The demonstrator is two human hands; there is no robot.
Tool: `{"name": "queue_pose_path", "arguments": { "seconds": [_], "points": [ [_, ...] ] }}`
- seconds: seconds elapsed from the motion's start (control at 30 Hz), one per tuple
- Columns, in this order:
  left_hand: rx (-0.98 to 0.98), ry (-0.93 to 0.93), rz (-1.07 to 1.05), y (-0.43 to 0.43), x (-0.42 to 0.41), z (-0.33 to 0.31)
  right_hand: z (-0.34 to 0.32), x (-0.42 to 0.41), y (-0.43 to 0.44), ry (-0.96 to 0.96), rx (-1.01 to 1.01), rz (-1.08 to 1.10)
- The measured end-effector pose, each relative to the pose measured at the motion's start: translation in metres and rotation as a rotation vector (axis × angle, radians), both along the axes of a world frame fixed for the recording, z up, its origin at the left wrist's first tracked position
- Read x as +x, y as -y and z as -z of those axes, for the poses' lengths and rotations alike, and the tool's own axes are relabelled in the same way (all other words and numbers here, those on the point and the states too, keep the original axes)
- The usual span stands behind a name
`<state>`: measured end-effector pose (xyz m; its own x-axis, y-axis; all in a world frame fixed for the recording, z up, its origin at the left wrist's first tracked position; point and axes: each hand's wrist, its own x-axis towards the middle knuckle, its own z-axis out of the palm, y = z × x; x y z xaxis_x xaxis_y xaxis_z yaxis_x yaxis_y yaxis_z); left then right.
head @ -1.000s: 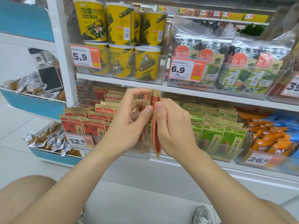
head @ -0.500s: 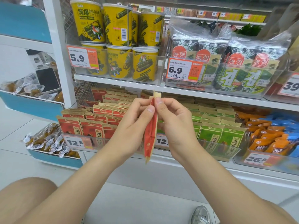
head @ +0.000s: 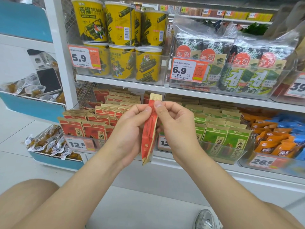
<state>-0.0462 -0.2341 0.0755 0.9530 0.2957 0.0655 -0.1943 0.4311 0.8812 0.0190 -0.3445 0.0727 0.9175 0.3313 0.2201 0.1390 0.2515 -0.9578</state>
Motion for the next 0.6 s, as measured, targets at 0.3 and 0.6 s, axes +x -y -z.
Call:
{"name": "queue_pose_path", "arguments": {
  "seconds": [0.3, 0.6],
  "points": [
    [0.012, 0.027, -0.052, -0.005, 0.002, -0.003, -0.009, 0.016, 0.016, 0.123, -0.165, -0.204],
    [-0.028, 0.017, -0.182, -0.016, 0.007, -0.006, -0.009, 0.017, 0.024, 0.294, -0.436, -0.382]
  ]
}}
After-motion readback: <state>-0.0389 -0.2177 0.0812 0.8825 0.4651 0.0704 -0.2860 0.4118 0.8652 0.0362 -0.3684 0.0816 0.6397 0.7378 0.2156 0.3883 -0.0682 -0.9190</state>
